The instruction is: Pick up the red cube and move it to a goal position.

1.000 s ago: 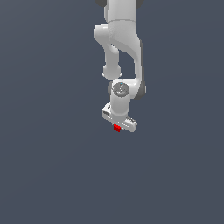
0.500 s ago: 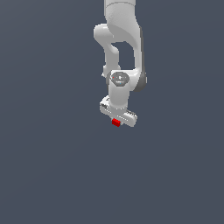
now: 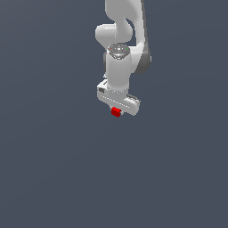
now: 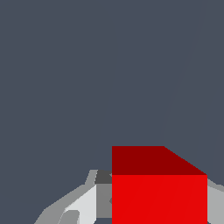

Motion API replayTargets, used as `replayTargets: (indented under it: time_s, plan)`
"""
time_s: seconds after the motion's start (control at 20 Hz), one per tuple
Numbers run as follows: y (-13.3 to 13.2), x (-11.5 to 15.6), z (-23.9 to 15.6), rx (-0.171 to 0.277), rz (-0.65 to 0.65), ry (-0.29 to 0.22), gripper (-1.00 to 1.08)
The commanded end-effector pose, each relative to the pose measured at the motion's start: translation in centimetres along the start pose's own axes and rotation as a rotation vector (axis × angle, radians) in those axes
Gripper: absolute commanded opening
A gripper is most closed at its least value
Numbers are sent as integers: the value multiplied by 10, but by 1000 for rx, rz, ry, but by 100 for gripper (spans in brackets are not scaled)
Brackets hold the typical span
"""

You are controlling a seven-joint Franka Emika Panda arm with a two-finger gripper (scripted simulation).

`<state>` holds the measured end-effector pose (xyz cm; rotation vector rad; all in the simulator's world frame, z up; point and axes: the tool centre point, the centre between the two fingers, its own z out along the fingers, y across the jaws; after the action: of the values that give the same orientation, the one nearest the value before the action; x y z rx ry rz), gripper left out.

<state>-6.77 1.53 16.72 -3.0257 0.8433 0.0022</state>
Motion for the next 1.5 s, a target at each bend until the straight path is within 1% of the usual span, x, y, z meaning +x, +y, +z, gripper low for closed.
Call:
replayTargets:
  time_s: [0.0,0.55,0.85,1.15,1.45]
  plan:
    - [6,-1,-29,0,0,1,-100]
    - [27,-3,-149,-1,1,1,-100]
    - [36,-4,-207,-1,0,2,-100]
    - [42,-3,-247,0,0,1,-100]
    - [45,-2,-268,0,-1,1,-100]
